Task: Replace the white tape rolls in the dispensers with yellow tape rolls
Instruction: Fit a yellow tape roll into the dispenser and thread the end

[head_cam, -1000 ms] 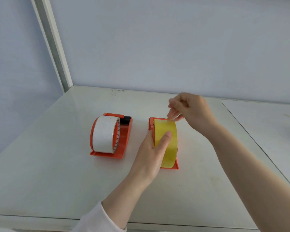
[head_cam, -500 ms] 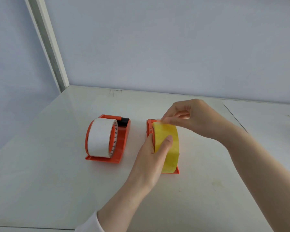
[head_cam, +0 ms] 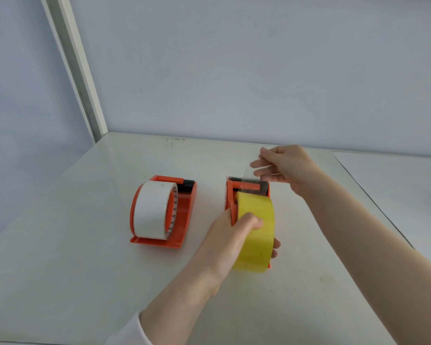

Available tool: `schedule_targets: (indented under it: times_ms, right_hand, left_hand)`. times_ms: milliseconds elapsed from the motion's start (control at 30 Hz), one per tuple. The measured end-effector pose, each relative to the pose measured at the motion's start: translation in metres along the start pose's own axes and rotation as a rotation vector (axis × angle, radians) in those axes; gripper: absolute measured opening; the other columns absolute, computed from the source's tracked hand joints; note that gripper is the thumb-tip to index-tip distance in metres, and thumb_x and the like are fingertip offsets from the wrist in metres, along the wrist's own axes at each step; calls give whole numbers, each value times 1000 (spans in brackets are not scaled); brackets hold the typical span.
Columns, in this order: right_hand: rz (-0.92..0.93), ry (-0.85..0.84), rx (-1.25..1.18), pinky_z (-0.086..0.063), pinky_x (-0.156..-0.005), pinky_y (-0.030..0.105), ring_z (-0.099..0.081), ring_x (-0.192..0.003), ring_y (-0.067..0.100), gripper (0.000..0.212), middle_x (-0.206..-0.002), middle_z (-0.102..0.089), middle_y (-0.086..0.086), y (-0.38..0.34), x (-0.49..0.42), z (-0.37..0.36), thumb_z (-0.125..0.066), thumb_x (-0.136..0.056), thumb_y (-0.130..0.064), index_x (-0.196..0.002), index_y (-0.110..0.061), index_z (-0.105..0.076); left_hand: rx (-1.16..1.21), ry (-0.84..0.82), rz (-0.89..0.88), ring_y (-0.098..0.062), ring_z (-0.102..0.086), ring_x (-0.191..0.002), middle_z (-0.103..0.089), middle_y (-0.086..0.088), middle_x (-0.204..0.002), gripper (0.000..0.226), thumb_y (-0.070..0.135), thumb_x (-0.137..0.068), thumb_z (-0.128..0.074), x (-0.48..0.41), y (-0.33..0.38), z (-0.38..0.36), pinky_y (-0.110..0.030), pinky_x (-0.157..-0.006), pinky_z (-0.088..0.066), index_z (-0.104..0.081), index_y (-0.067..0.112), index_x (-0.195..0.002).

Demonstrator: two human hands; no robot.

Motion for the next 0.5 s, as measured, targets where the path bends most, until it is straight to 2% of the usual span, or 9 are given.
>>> schedule_targets:
  times_ms: [100, 167, 267, 333, 400, 433, 500]
  right_hand:
    - [-54, -65, -97, -54, -50, 17, -68, -50, 6, 20, -81, -69, 4, 2, 3, 0, -48, -95, -23, -85, -7, -55]
    - [-66, -135, -155, -57, -57, 19, -72, -62, 10, 27, -83, -74, 5, 1, 9, 0, -46, -94, -31, -91, -7, -58]
    - [-137, -239, -320, -59, -76, 28, -72, -89, 23, 50, -98, -75, 11, 4, 19, 6, -41, -91, -47, -106, -3, -58]
    - [-178, -255, -430, -57, -84, 33, -69, -99, 29, 65, -108, -72, 16, 4, 28, 10, -42, -84, -59, -110, -1, -57]
    - [-101, -219, -267, -56, -84, 27, -69, -100, 21, 67, -113, -69, 13, 5, 34, 13, -51, -71, -62, -107, -6, -59]
    - [-33, -205, -89, -55, -81, 20, -68, -98, 13, 57, -115, -68, 9, 6, 37, 11, -56, -68, -58, -101, -12, -62]
    - [94, -163, 217, -48, -69, 7, -63, -83, -4, 28, -108, -70, 0, 9, 40, 2, -65, -75, -42, -90, -19, -68]
  left_hand:
    - [55, 75, 42, -14, -66, -49, -70, -1, -56, 32, 34, -91, -47, -5, -1, 3, -23, -54, -54, -64, 8, -86]
    - [64, 104, 54, -14, -65, -48, -69, 0, -54, 33, 40, -90, -48, -7, 0, 3, -24, -55, -54, -63, 11, -83]
    - [79, 109, 56, -13, -65, -47, -69, 0, -53, 33, 40, -91, -47, -8, 0, 2, -23, -55, -53, -64, 11, -84]
    - [80, 112, 61, -13, -65, -47, -70, 0, -54, 34, 40, -91, -47, -8, 0, 1, -23, -55, -53, -64, 11, -85]
    - [81, 110, 63, -12, -65, -47, -70, 0, -54, 34, 40, -91, -47, -8, 0, 0, -22, -53, -54, -64, 11, -87]
    - [81, 111, 62, -12, -65, -47, -69, 0, -53, 33, 40, -91, -47, -8, 0, 0, -22, -53, -54, -64, 11, -87]
    - [71, 102, 69, -12, -66, -47, -70, 1, -53, 34, 40, -91, -46, -8, 0, -1, -22, -54, -54, -64, 12, -91]
Point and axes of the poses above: each hand's wrist, its own x-axis away from the middle knuckle, its own z-axis out of the back of the hand, y = z × x, the point moved 5 cm from there along -x, towards the middle knuckle
